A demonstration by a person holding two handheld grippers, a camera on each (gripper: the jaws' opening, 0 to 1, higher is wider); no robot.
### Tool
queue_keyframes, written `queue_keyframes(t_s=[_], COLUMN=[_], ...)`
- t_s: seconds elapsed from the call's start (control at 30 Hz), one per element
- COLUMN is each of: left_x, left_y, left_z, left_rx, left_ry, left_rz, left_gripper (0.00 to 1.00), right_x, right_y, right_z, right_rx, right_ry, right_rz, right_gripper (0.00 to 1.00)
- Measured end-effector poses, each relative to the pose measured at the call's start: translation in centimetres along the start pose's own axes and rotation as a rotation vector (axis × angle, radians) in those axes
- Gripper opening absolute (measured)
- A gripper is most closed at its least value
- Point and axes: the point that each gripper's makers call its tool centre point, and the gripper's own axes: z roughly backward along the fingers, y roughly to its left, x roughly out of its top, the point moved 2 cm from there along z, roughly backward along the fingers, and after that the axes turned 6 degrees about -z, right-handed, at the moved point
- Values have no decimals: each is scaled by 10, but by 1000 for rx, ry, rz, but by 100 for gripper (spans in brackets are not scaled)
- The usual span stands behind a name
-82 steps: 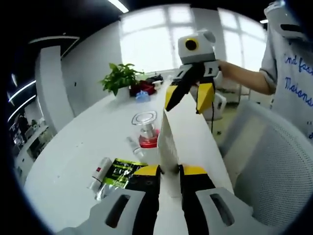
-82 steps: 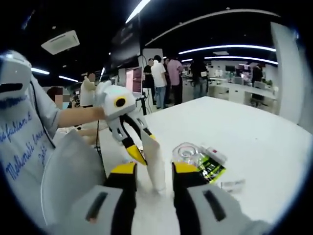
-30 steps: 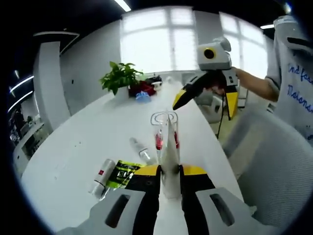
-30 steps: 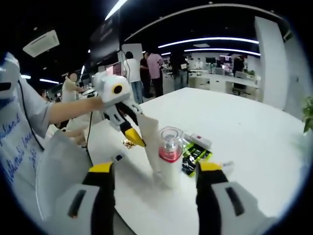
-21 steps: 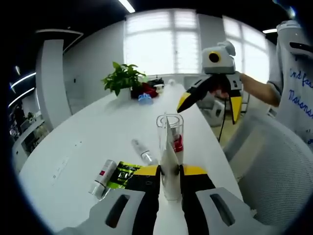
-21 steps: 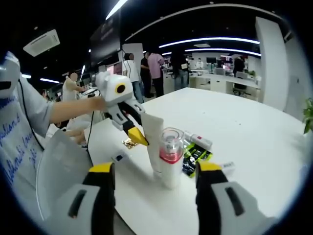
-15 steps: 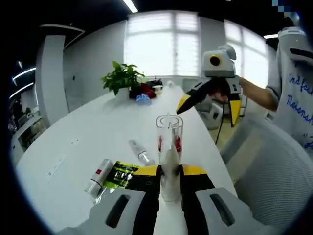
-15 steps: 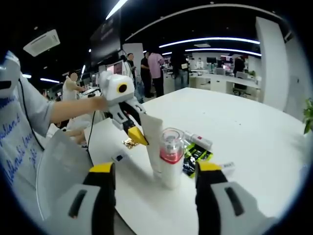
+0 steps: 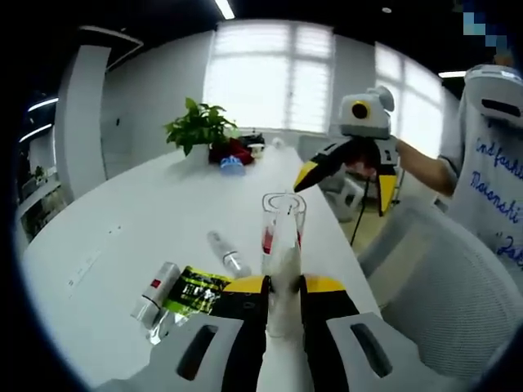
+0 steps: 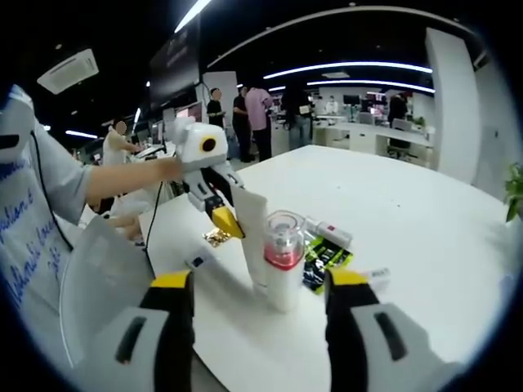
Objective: Arrange the skincare products in the storage area until every visible bottle or jar stands upright without overlapping.
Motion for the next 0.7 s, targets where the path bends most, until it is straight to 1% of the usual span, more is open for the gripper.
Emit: queue_keyframes(t_s=[0.23, 0.47, 0.7], left_x=[0, 0, 0], left_y=[0, 3, 1], left_z=[-2, -1, -3], left_rx=[-10, 0, -3], left_ry=[-7, -10, -11], left_rz=[-4, -16, -20], left_gripper=[12, 12, 12], right_x=[-1, -1, -3], right_y=[1, 2, 3], right_z=[-1, -1, 0], right_rx=[1, 2, 5], right_ry=[3, 4, 6], right_rz=[-1, -2, -3], right_gripper=[66, 66, 66])
